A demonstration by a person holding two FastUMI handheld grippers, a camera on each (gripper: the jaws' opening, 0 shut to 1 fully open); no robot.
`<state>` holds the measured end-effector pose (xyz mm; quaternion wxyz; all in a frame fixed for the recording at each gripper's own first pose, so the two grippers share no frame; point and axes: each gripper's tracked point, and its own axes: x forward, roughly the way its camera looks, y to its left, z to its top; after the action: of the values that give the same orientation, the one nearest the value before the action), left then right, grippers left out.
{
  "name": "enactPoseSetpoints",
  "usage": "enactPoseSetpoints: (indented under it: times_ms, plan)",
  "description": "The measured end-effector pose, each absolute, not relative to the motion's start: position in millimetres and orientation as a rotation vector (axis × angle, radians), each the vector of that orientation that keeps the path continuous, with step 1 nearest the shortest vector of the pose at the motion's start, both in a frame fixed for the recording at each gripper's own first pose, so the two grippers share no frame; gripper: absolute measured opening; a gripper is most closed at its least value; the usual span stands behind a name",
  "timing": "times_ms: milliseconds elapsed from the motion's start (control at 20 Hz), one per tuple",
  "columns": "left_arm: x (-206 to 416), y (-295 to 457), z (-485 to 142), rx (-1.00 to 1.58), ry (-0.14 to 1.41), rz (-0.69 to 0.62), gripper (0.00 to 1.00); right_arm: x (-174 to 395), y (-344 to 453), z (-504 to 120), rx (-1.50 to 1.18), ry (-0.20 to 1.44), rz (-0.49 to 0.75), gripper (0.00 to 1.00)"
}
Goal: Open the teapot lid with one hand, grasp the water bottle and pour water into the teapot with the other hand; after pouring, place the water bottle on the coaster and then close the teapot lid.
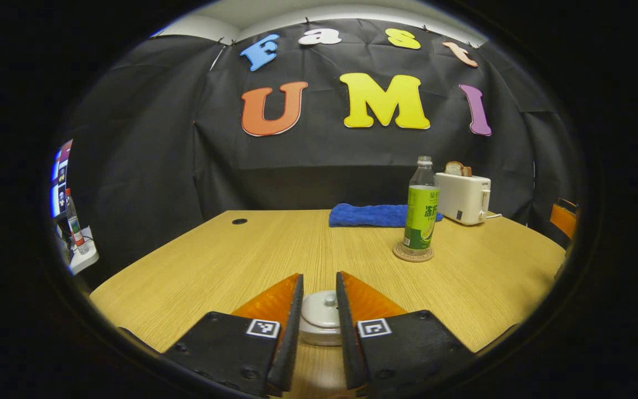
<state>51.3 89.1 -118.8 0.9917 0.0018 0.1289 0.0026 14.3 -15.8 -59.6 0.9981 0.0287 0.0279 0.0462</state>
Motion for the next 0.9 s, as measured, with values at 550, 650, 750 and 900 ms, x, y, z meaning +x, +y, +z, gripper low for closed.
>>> enactPoseSetpoints:
  times_ms: [550,650,750,900]
  plan:
    - [17.6,71.6,-51.7,0.002,0.142,0.053,0.98,-3.3,-24.4,-51.6,0.045,0.061,0.060,0.95]
    - [8.1,58.3,-37.1,-0.005,0.115,0.040,0.98,-11.3,-25.1,-40.7,0.040,0.045,0.057,0.95]
    - [-1.7,41.5,-19.4,-0.013,0.085,0.016,0.98,-19.7,-28.4,-29.5,0.024,0.022,0.043,0.96]
    - [-14.7,23.2,1.9,-0.030,0.039,-0.019,0.98,-29.0,-30.2,-14.6,0.045,0.005,0.030,0.95]
